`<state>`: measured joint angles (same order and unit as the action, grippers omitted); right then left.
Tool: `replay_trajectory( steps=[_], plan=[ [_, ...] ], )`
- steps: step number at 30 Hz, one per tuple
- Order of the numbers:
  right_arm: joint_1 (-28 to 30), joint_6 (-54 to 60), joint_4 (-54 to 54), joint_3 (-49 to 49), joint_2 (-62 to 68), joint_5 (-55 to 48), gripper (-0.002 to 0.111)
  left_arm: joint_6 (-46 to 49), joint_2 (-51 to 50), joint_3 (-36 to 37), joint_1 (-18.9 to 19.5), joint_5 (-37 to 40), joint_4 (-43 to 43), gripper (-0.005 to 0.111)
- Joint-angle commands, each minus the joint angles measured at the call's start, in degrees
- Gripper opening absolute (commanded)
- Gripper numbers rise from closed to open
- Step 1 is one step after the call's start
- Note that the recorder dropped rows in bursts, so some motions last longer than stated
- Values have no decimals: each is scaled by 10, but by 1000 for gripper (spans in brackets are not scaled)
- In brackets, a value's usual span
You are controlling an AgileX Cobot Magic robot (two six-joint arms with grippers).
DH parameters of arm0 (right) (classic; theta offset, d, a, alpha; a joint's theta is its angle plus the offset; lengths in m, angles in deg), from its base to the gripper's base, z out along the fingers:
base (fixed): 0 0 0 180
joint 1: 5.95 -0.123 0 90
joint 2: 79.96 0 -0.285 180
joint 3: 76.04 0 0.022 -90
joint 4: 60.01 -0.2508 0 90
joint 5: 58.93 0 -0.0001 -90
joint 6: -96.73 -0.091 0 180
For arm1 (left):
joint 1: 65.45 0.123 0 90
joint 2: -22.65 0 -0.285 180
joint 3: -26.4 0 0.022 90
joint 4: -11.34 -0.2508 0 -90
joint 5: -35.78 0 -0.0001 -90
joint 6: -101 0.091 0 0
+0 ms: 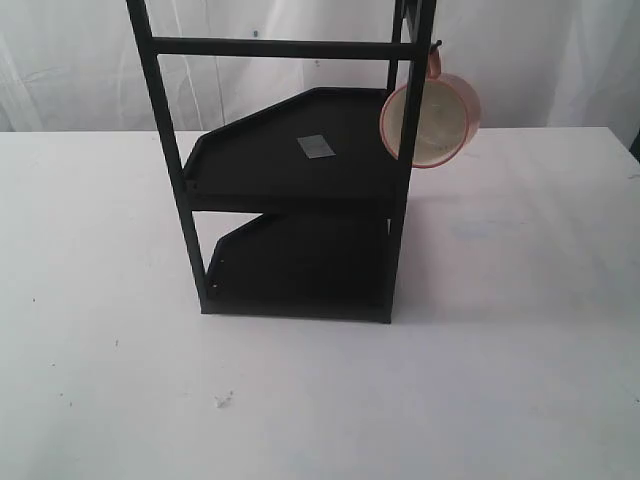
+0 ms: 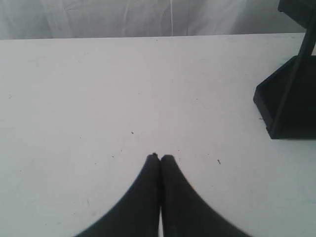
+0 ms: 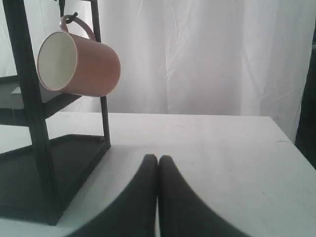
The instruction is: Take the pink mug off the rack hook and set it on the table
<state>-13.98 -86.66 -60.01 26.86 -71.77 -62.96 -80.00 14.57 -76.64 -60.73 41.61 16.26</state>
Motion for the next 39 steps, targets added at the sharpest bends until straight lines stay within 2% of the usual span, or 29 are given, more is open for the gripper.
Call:
replay_trajectory(
  steps=[1,6,10,13,16,18,20,22,24,26,30,32,39],
  plan=[
    [4,-33,-36,-1,-4,51,0,-1,3,3,-1,-2,5,0],
    [4,-230,-160,-1,-4,119,0,-1,3,3,-1,-2,5,0],
    [4,-269,-161,-1,-4,169,0,-1,3,3,-1,-2,5,0],
    [4,-278,-103,14,-4,156,0,-1,3,3,-1,-2,5,0],
    [-14,-299,0,99,-4,60,0,-1,3,3,-1,-2,5,0],
    [-36,-260,70,166,17,-17,0,-1,3,3,-1,-2,5,0],
    [-59,-128,69,234,65,-105,0,-1,3,3,-1,-2,5,0],
    [-77,66,5,302,136,-191,0,-1,3,3,-1,-2,5,0],
    [-80,209,-45,337,193,-243,1,-1,3,3,-1,-2,5,0],
    [-80,278,-60,346,244,-251,14,-1,3,3,-1,-2,5,0],
    [-81,288,-62,345,313,-223,46,-1,3,3,-1,-2,5,0],
    [-81,287,-80,345,338,-187,55,-1,3,3,-1,-2,5,0],
    [-84,287,-156,345,431,-68,54,-1,3,3,-1,-2,5,0]
  ],
)
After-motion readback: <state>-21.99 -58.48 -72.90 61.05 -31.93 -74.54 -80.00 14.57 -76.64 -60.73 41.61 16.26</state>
